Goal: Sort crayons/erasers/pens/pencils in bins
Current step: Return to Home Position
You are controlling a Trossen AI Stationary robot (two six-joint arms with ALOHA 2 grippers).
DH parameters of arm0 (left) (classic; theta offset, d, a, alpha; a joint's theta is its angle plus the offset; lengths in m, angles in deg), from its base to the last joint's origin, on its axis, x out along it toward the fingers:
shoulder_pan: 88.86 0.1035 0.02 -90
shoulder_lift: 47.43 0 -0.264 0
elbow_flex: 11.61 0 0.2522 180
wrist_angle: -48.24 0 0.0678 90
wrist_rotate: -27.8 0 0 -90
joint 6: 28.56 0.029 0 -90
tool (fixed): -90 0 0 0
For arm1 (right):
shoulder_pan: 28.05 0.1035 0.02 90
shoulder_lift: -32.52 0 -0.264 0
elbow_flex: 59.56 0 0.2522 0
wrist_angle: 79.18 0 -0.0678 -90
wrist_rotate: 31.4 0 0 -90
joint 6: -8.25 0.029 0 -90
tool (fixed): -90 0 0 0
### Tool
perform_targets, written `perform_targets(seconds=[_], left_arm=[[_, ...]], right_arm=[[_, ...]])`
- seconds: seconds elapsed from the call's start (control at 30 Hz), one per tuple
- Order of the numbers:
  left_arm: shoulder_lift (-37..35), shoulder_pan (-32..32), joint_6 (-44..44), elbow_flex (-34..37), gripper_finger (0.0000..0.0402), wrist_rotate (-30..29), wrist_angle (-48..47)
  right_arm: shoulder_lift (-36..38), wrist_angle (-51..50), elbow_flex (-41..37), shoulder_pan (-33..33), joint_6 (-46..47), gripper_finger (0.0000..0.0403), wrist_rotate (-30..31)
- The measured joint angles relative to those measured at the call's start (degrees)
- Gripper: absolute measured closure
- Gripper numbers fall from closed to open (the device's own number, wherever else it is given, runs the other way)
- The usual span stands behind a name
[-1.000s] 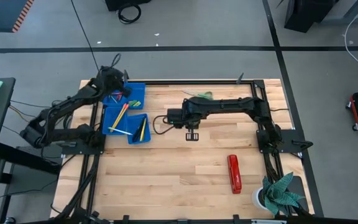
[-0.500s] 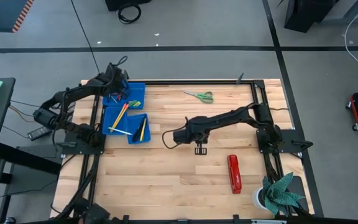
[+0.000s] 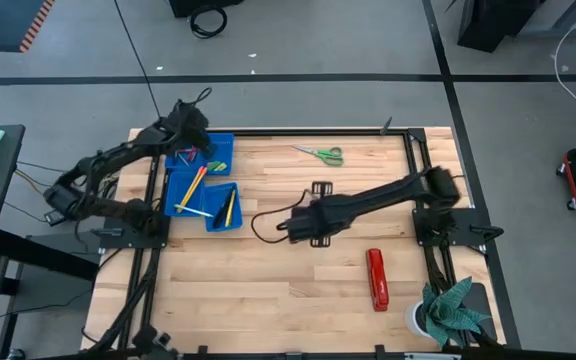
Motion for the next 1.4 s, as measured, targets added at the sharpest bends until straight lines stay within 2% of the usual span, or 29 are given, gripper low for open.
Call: perform_targets(seconds=[0.13,0.23,0.37,0.5,0.63,0.8,0.97,1.2,1.4], left_arm=[[-6.75,-5.11,0.35,0.03,0.0244,9.08,-0.11],[-12.36,-9.03,0.29,1.42,0.0275,17.28,1.91],[-18.21,-13.53,-1.78,6.97,0.0328,28.12,14.41],[-19.56,-17.72,-5.83,15.53,0.0381,36.26,31.73],[-19.53,-19.96,-11.34,22.28,0.0391,36.99,45.21],[-23.75,-20.4,-13.61,30.65,0.0386,36.99,49.11],[-33.56,-20.28,-15.96,38.57,0.0391,35.47,53.25],[-46.6,-21.61,-19.29,43.33,0.0395,35.49,45.7],[-52.48,-25.5,-19.14,43.29,0.0392,35.26,35.79]], right_arm=[[9.98,6.16,-6.17,0.14,0.86,0.0372,4.24],[19.83,16.53,-16.05,-0.36,1.45,0.0372,5.32],[32.62,31.58,-32.74,-1.39,2.45,0.0372,4.89],[43.35,42.47,-46.96,-2.17,4.81,0.0372,5.86],[52.67,53.83,-59.42,-2.55,4.96,0.0372,7.66],[63.02,64.05,-70.63,-2.48,5.01,0.0372,8.12],[72.81,68.3,-77.04,-2.38,4.73,0.0372,8.1],[83.78,68.73,-82.16,-0.67,2.88,0.0372,7.15],[88.8,71.53,-88.28,0.24,1.29,0.0372,7.25]])
